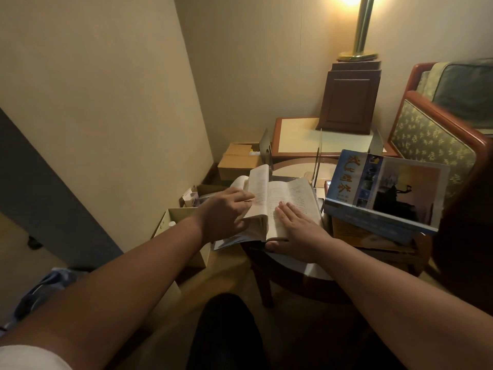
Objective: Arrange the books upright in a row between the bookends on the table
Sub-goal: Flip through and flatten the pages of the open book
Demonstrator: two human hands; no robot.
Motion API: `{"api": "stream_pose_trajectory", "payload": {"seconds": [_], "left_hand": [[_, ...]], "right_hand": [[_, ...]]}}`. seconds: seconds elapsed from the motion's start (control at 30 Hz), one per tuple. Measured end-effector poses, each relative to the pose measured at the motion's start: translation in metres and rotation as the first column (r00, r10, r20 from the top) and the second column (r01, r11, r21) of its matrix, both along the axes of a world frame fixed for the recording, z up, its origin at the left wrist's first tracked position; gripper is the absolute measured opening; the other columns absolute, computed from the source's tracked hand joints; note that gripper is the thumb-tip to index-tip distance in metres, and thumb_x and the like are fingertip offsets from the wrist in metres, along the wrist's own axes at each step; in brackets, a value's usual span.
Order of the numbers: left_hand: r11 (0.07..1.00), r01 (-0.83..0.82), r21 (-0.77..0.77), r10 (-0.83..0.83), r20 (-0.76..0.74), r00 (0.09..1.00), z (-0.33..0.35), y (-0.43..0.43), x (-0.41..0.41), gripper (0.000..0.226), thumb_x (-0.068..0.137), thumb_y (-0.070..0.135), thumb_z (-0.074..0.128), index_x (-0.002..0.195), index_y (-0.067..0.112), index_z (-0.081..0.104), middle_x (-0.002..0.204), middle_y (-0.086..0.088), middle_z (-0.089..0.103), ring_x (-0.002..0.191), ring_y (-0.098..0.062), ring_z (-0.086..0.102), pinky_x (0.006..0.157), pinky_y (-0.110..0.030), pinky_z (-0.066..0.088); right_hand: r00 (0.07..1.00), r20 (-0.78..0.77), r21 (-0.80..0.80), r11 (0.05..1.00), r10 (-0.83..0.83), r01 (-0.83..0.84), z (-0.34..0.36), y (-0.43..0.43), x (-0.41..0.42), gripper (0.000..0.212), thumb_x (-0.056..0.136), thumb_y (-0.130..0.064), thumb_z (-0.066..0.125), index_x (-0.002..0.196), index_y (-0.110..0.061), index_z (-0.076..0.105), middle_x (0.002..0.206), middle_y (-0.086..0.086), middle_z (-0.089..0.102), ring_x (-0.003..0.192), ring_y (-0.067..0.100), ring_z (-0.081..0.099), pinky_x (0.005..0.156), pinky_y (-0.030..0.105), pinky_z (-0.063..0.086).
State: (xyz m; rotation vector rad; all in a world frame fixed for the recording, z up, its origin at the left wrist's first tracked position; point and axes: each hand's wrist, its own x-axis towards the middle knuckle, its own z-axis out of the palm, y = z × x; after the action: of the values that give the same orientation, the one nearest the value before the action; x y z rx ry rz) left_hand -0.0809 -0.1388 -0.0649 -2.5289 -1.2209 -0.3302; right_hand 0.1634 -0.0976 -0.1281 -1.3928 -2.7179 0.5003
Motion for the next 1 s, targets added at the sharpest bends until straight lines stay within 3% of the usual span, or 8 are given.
{"api": "stream_pose_trajectory", "payload": {"seconds": [0.1,0.2,0.3,0.4,0.5,0.7,0.87,1.0], "left_hand": [[0.997,-0.024,-0.074,0.030,0.084,0.996,-0.004,0.000,-0.005,0.046,0.074,0.022,0.088,0.114,0.004,0.075,0.117,-0.011,0.074,0.106,-0.027,0.072,0.095,-0.040,0.056],[0.985,-0.044,-0.167,0.080,0.219,0.972,-0.004,-0.003,-0.002,0.063,0.080,0.021,0.082,0.138,0.011,0.059,0.121,-0.012,0.070,0.108,-0.027,0.068,0.087,-0.041,0.061],[0.990,-0.068,-0.125,0.083,0.120,0.989,-0.004,-0.004,0.005,0.079,0.082,0.020,0.081,0.152,0.023,0.045,0.122,-0.015,0.064,0.109,-0.030,0.061,0.083,-0.042,0.057],[0.993,-0.104,-0.054,0.108,0.067,0.992,-0.005,-0.004,0.005,0.069,0.081,0.022,0.082,0.145,0.020,0.055,0.128,-0.016,0.060,0.121,-0.037,0.057,0.086,-0.051,0.057],[0.991,-0.092,-0.098,0.098,0.055,0.994,-0.007,-0.006,0.002,0.066,0.081,0.027,0.082,0.140,0.013,0.058,0.143,-0.012,0.056,0.134,-0.033,0.051,0.096,-0.053,0.055],[0.973,-0.097,-0.210,0.108,0.037,0.993,-0.011,-0.012,-0.016,0.066,0.077,0.016,0.085,0.137,0.004,0.059,0.141,-0.016,0.059,0.131,-0.030,0.056,0.105,-0.050,0.050],[0.948,-0.161,-0.273,0.154,-0.048,0.987,-0.024,-0.014,-0.022,0.064,0.088,0.009,0.072,0.147,0.007,0.047,0.151,-0.011,0.049,0.139,-0.022,0.048,0.116,-0.031,0.034],[0.923,-0.216,-0.318,0.194,-0.099,0.976,-0.036,-0.013,-0.021,0.065,0.090,0.004,0.066,0.149,0.009,0.040,0.154,-0.009,0.045,0.140,-0.020,0.047,0.116,-0.034,0.038]], "right_hand": [[0.999,0.037,-0.013,1.000,0.005,-0.004,0.005,0.002,0.002,0.106,0.090,-0.076,0.046,0.163,-0.021,-0.008,0.170,-0.002,-0.013,0.155,0.016,-0.016,0.114,0.032,-0.011],[0.999,0.036,-0.038,0.999,0.005,-0.004,0.010,0.004,0.003,0.105,0.090,-0.074,0.049,0.164,-0.021,-0.004,0.171,-0.003,-0.010,0.156,0.017,-0.012,0.116,0.034,-0.008],[0.999,0.039,-0.031,1.000,0.000,0.002,0.012,0.003,0.003,0.104,0.091,-0.073,0.051,0.164,-0.022,-0.003,0.171,-0.003,-0.008,0.156,0.018,-0.010,0.121,0.039,-0.003],[0.999,0.050,-0.029,1.000,-0.001,0.003,0.012,0.002,0.003,0.105,0.090,-0.074,0.051,0.164,-0.023,-0.004,0.171,-0.003,-0.010,0.156,0.018,-0.012,0.122,0.040,-0.002],[0.998,0.056,-0.028,1.000,0.000,0.002,0.011,0.000,0.003,0.107,0.089,-0.075,0.052,0.163,-0.023,-0.005,0.171,-0.003,-0.011,0.156,0.018,-0.013,0.122,0.040,-0.003],[0.999,0.053,-0.039,0.999,0.008,-0.006,0.013,-0.001,0.003,0.109,0.089,-0.074,0.053,0.163,-0.022,-0.006,0.171,-0.003,-0.012,0.155,0.017,-0.015,0.113,0.031,-0.008],[0.998,0.063,-0.035,0.999,0.001,0.001,0.011,-0.002,0.002,0.109,0.088,-0.076,0.052,0.163,-0.023,-0.006,0.170,-0.003,-0.013,0.155,0.017,-0.016,0.110,0.031,-0.010],[0.999,0.049,-0.047,0.999,0.008,-0.005,0.013,-0.002,0.003,0.108,0.089,-0.074,0.053,0.163,-0.023,-0.006,0.171,-0.003,-0.013,0.155,0.016,-0.015,0.110,0.030,-0.010]]}}
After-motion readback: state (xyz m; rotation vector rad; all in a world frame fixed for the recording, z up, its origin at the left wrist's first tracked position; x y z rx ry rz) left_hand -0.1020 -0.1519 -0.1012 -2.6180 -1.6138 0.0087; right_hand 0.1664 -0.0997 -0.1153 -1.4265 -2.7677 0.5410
